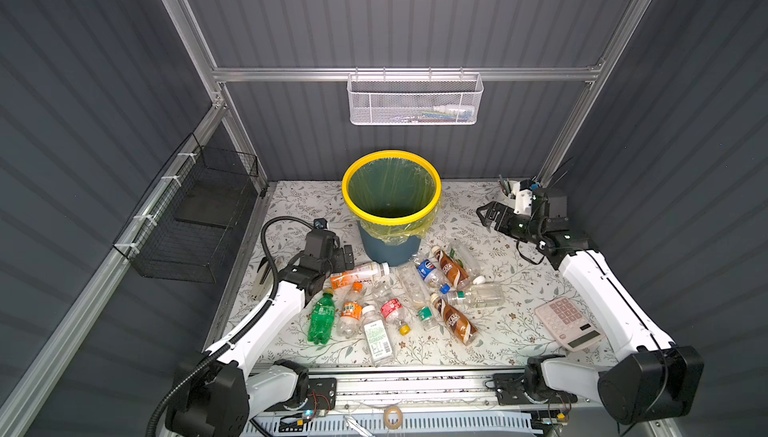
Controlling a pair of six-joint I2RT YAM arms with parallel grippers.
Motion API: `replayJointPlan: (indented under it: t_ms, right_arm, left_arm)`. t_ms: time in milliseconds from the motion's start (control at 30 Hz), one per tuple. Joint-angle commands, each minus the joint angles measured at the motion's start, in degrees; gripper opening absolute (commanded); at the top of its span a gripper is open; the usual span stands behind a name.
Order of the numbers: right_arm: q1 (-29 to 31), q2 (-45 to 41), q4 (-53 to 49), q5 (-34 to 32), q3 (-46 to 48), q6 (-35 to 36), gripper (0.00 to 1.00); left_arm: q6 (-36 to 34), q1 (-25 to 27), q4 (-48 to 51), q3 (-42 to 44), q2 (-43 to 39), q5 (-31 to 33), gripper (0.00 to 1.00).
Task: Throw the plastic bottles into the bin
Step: 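Draw the right arm back while the left gripper reaches toward the white-capped bottle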
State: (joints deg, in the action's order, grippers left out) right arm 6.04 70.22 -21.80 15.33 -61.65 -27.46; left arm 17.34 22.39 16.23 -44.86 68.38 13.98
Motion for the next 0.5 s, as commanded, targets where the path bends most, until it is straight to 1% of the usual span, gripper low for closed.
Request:
replayJointPlan:
  t_ms: [0,100,267,367,467]
  right_arm:
    - [-1.08,-1.99,3.12,-0.09,2.78,-2.61,0.99]
    - [-1.90,-2.52,4.58,-0.04,4.63,-3.46,0.99]
    - [-2.95,-1.52,4.93,0.24,4.45,-3.31,0.99]
    - [-3.36,-0.48,4.86,0.92,3.93,-3.08,0.99]
    - [-3.74,0.01,5.08,1.52,3.95,-3.26,0.99]
  left_arm:
    - [-6.15,0.72,4.55,-4.64,3.68,1.04,0.99]
    - [-11.99,1.05,7.42,-7.54,5.65,0.47,1.00]
    - [-27.30,1.67,11.79,-10.97,6.45,-3.83,1.00]
    - [-36.32,1.98,15.01,-11.45,7.46,-6.91,1.00]
    - [-42.48,2.13,15.83,-10.12,8.23,-8.58,1.00]
